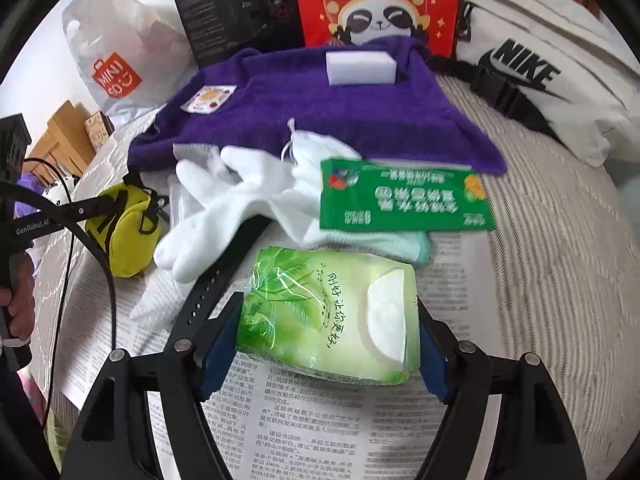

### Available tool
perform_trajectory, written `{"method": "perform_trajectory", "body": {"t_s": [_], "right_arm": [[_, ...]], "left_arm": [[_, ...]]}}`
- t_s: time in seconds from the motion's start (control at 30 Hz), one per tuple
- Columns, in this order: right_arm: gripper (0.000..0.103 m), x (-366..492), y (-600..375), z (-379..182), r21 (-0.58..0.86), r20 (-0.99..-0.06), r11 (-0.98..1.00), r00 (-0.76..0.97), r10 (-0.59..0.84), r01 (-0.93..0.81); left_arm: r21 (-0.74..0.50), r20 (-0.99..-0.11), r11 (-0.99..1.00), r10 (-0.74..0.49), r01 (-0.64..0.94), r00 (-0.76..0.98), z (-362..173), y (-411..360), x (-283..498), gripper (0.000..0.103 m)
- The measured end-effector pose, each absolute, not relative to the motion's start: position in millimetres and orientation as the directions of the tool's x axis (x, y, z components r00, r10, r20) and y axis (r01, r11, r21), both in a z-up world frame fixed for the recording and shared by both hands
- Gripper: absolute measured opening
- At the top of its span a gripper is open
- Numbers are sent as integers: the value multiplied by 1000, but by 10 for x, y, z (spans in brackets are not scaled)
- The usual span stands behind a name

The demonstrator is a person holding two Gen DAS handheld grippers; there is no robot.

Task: Organize soft objects
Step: 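Lower the pouch onto the purple towel with left while right sets the leaf-print pack beside the sponge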

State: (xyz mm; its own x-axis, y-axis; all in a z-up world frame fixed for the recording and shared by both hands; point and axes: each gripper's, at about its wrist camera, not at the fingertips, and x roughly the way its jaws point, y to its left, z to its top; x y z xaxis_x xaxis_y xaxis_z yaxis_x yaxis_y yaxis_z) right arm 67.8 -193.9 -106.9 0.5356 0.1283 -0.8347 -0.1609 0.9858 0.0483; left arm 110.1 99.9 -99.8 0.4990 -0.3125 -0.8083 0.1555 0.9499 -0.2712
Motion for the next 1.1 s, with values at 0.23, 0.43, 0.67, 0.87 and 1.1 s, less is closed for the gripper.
{"method": "perform_trajectory", "body": {"t_s": [0.23,0.43,0.67,0.87,1.1], "right_arm": [[76,746,-1952,-771,39,-815,982,564,137,-183],[76,838,-1966,-512,47,-779,977,605,165,-206],[76,1062,-1995,-475,49,-770,979,616,163,-197],[76,1249,-2026,-400,59,-754,980,636,167,-188],[76,1550,-2010,-376,70,-742,980,647,177,-188]], "left_arm": [[-282,-791,951,-307,130,529,-831,1141,1069,22],[-274,-775,955,-291,117,561,-633,1160,1066,22],[-261,-767,959,-277,113,579,-509,1083,1154,22],[-252,-759,961,-270,115,592,-429,1031,1229,22],[-244,-758,964,-257,105,600,-376,1035,1368,22]]}}
